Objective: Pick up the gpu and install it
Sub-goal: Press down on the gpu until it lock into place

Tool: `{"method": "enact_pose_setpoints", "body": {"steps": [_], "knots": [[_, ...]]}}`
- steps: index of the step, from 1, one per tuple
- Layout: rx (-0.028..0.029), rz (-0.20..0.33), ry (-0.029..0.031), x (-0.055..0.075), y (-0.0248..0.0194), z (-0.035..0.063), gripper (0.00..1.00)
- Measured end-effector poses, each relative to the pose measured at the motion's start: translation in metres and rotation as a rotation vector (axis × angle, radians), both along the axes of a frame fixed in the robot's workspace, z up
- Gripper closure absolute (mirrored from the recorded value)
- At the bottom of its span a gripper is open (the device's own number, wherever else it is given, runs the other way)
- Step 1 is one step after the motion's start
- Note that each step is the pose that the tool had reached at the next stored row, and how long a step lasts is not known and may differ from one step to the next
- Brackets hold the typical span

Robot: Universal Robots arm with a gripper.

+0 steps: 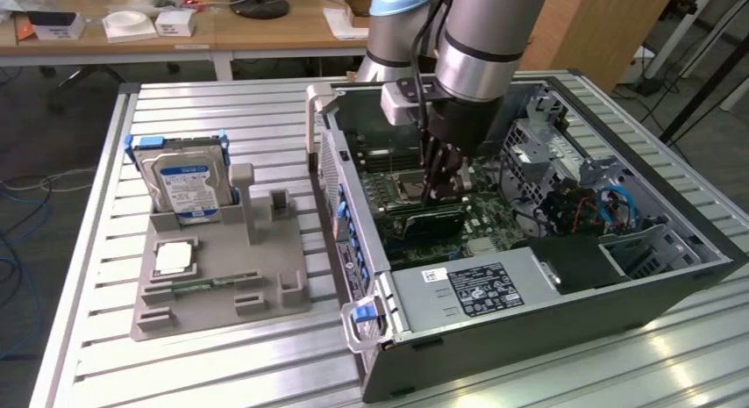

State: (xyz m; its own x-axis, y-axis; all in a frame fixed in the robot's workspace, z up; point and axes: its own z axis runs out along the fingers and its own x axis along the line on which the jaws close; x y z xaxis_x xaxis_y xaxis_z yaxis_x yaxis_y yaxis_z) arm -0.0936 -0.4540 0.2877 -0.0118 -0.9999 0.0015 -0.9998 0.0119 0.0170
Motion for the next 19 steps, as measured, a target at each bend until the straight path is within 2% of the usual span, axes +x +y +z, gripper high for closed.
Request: {"method": "enact_pose_setpoints", "body": {"steps": [6,8,14,19], "knots": [[0.0005,0.0,-0.001,-0.001,0.0,-0.001,0.89],[0.0005,0.0,-0.0036,-0.002,0.0,-0.0043,0.89],[0.0002,-0.001,-0.0037,-0.004,0.0,-0.0151,0.89],[-0.0041,-0.001,-0.0044,-0.005,0.0,-0.024,0.89]]}}
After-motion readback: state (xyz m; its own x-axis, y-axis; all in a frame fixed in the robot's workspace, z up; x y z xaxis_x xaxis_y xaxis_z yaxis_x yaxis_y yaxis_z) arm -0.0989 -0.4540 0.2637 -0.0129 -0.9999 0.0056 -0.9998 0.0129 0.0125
